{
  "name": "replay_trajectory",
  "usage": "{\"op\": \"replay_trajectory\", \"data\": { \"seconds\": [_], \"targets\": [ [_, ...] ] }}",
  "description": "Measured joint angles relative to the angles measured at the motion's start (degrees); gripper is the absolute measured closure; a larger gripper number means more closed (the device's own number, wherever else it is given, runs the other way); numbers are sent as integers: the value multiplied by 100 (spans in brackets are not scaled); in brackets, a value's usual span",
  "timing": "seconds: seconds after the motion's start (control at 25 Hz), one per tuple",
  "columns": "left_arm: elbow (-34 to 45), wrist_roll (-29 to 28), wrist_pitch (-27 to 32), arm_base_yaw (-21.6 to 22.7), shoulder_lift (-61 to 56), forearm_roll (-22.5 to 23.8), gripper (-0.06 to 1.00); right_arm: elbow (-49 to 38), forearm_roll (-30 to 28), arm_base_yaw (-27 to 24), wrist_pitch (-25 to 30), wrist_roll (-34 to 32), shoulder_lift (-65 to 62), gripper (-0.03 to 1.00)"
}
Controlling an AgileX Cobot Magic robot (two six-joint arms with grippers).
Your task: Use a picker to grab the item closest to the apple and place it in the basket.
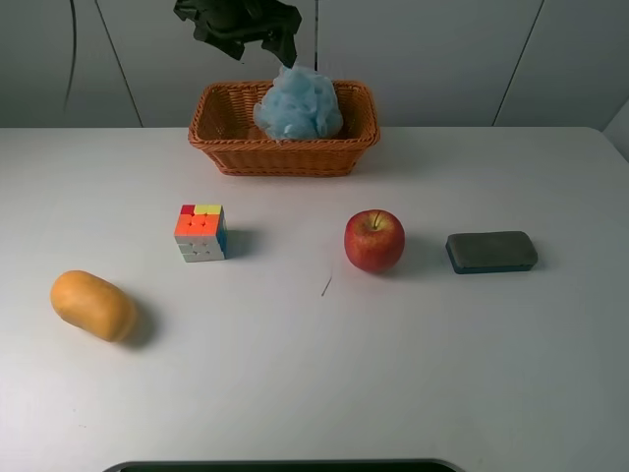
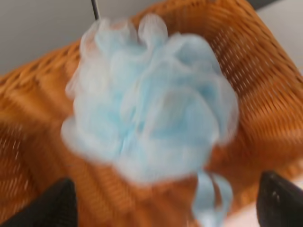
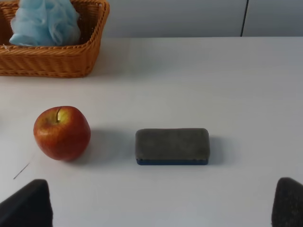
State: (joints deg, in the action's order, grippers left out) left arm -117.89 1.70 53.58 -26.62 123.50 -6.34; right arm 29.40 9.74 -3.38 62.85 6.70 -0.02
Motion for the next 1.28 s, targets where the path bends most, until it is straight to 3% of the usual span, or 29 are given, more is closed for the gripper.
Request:
{"op": "replay_trajectory", "data": {
  "seconds": [0.2,0.48,1.28],
  "targets": [
    [0,0,1384,56,-615,214,21,0,0,0,0,0,0,27],
    [485,0,1581,56,-1650,407,22,0,0,0,0,0,0,27],
    [6083,-10,1671,56,-7284,345,22,0,0,0,0,0,0,27]
  ]
}}
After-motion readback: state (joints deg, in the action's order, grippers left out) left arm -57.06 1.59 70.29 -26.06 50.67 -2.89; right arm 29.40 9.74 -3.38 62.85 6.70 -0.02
